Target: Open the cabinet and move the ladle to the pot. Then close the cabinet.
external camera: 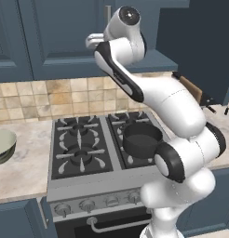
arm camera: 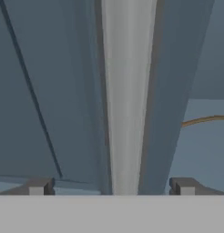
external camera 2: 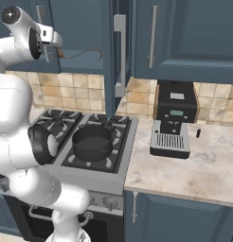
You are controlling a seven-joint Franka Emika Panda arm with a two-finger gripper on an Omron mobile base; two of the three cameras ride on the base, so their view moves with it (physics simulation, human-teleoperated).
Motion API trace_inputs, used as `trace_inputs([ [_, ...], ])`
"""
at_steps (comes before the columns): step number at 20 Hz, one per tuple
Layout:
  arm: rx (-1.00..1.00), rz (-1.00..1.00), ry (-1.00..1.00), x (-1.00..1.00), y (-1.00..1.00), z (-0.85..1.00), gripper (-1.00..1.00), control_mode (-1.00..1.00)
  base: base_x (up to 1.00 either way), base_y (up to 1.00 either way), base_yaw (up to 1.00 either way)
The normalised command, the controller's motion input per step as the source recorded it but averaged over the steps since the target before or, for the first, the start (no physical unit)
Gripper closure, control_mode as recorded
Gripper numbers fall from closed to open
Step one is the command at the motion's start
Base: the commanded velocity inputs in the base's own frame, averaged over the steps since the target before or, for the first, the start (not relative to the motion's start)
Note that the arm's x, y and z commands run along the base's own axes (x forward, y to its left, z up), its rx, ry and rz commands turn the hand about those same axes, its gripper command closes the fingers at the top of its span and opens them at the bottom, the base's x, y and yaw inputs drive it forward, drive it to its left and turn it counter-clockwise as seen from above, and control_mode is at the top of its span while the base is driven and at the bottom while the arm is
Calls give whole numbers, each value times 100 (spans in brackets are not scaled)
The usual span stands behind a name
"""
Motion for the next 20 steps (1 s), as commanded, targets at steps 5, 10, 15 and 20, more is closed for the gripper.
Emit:
trace_inputs([
  [5,-3,-3,0,44,0,0,-100,-100,0,0,0],
  [10,-1,0,0,45,2,0,-100,-100,0,0,0],
  [15,0,0,0,25,11,-3,100,-100,0,0,0],
  [20,0,1,-1,-4,32,-26,100,-100,0,0,0],
])
